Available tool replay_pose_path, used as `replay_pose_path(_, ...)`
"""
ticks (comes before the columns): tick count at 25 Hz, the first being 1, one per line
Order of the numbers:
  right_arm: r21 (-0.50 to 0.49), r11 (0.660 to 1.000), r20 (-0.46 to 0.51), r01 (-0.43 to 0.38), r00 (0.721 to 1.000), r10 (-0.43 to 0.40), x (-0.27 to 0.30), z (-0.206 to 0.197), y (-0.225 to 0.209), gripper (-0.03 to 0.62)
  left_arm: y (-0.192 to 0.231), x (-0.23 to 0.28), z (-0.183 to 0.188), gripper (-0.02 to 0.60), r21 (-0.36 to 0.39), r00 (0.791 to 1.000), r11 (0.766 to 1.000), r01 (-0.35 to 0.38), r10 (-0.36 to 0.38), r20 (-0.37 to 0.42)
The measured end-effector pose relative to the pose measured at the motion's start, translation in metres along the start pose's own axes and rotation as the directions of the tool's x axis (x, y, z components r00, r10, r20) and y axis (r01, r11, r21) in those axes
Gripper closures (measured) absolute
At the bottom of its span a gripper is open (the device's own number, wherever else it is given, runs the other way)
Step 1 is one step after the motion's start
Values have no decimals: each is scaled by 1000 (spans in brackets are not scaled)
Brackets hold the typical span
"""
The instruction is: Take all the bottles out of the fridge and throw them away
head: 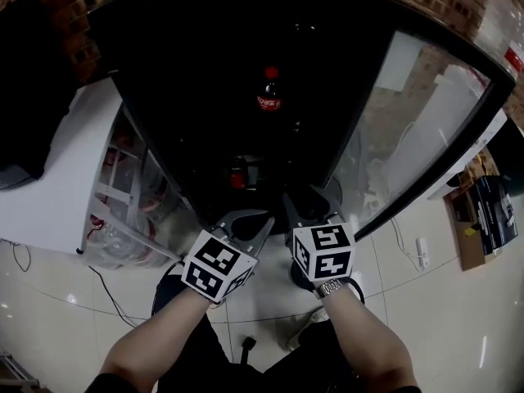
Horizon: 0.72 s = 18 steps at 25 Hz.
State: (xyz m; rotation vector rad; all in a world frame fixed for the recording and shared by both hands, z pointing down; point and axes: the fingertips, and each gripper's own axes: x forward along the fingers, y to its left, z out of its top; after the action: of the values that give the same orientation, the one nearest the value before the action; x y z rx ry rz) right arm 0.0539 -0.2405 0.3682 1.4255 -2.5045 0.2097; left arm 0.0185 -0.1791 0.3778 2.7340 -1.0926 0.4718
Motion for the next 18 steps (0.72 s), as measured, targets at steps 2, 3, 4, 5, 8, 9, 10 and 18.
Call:
replay_pose_path(2, -12, 1000, 21, 1, 1000, -1, 8, 19, 3, 422, 12, -5, 10, 577, 3, 1000, 1000, -10, 10, 15)
replay_pose_path(3, -17, 1000, 30, 3, 1000, -2, 11, 28, 5, 422, 18, -7, 15, 577, 5, 1000, 1000, -14, 14, 23)
replay_pose_path(4, -21, 1000, 38, 6, 999, -5, 15, 35, 6, 422, 23, -10, 19, 577, 8, 999, 1000, -18, 18, 29)
replay_pose_path(5, -24, 1000, 44, 9, 999, -8, 19, 41, 7, 422, 28, -12, 23, 577, 10, 999, 1000, -21, 20, 35)
replay_pose_path(8, -30, 999, 58, 20, 998, -19, 31, 58, 11, 404, 41, -17, 29, 577, 14, 999, 1000, -26, 25, 47)
replay_pose_path(9, -30, 999, 63, 25, 998, -23, 36, 63, 12, 401, 45, -18, 31, 577, 15, 998, 1000, -27, 26, 50)
replay_pose_path(10, -29, 999, 66, 29, 997, -27, 40, 68, 12, 398, 48, -19, 32, 577, 16, 998, 999, -28, 28, 53)
replay_pose_path(18, 11, 995, 60, 95, 994, -95, 76, 96, 0, 324, 78, -32, 51, 577, 31, 995, 998, -53, 50, 83)
